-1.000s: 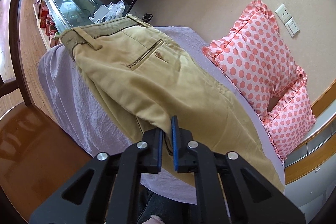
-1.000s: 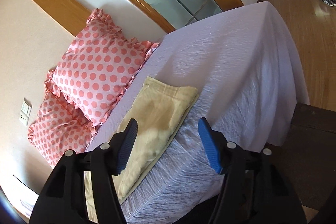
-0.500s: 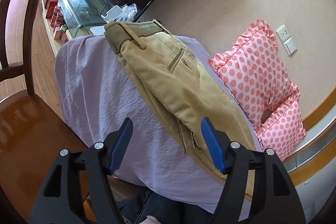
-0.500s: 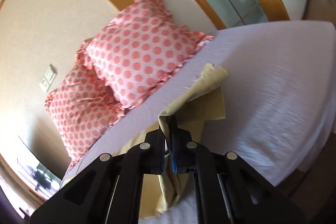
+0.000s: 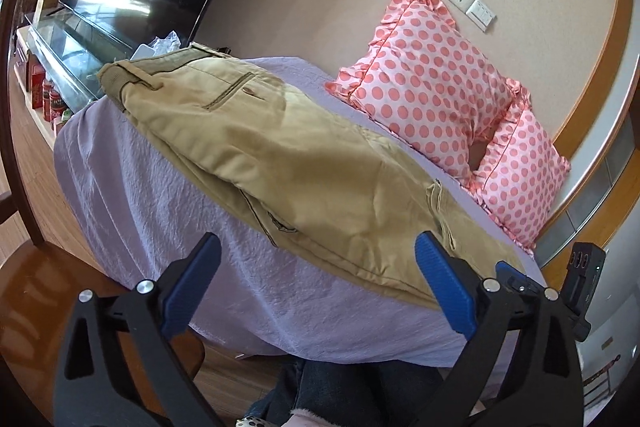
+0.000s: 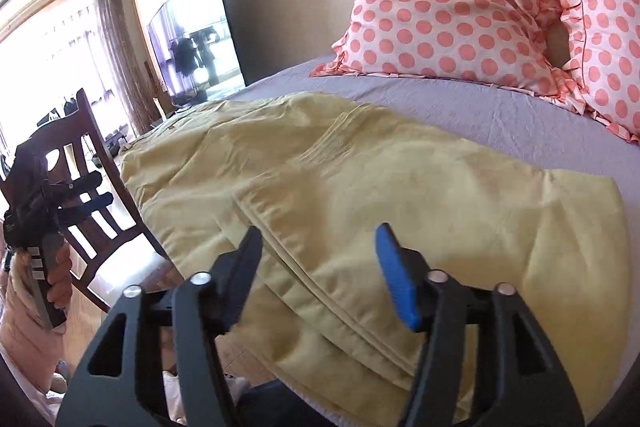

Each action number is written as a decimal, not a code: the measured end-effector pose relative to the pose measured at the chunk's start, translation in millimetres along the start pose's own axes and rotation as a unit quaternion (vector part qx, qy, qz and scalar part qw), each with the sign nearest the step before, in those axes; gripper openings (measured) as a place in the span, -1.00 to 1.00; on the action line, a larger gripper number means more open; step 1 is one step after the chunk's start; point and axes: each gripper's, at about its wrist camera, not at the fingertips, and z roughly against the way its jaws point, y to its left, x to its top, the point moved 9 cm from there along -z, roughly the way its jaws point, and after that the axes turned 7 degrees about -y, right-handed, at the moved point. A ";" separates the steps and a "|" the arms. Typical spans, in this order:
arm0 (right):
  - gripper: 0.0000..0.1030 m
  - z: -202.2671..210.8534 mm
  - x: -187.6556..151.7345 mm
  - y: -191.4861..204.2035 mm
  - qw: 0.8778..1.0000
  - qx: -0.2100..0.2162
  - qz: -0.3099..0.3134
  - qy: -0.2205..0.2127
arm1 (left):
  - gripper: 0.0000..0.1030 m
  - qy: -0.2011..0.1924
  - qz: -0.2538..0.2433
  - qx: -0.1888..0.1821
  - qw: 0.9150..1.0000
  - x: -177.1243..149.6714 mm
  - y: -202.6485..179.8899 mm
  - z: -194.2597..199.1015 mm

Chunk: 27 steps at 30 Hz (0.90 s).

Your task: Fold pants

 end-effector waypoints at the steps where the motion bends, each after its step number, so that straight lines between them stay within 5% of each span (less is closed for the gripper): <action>1: 0.37 6.5 -0.6 -4.8 1.000 0.003 -0.013 -0.007 | 0.89 0.007 -0.001 -0.001 1.000 -3.0 -0.7 -4.9; 4: 0.55 20.2 4.8 -23.1 0.998 -0.009 -0.050 -0.028 | 0.89 0.024 0.002 -0.005 1.000 -11.5 -3.2 -20.4; 14: 0.56 21.2 -1.8 -42.7 0.995 -0.015 -0.098 -0.026 | 0.86 0.043 0.032 0.037 0.998 -7.8 2.9 -54.8; 22: 0.58 23.3 -5.1 -44.9 0.993 -0.011 -0.110 -0.034 | 0.80 -0.018 0.072 0.078 0.994 57.5 30.4 -47.2; 25: 0.59 26.6 -6.6 -47.5 0.992 -0.010 -0.115 -0.040 | 0.64 -0.023 0.128 0.111 0.985 77.3 64.3 -51.9; 27: 0.61 29.0 -7.3 -47.7 0.993 -0.011 -0.112 -0.044 | 0.33 -0.018 0.165 0.132 0.977 85.3 87.3 -55.9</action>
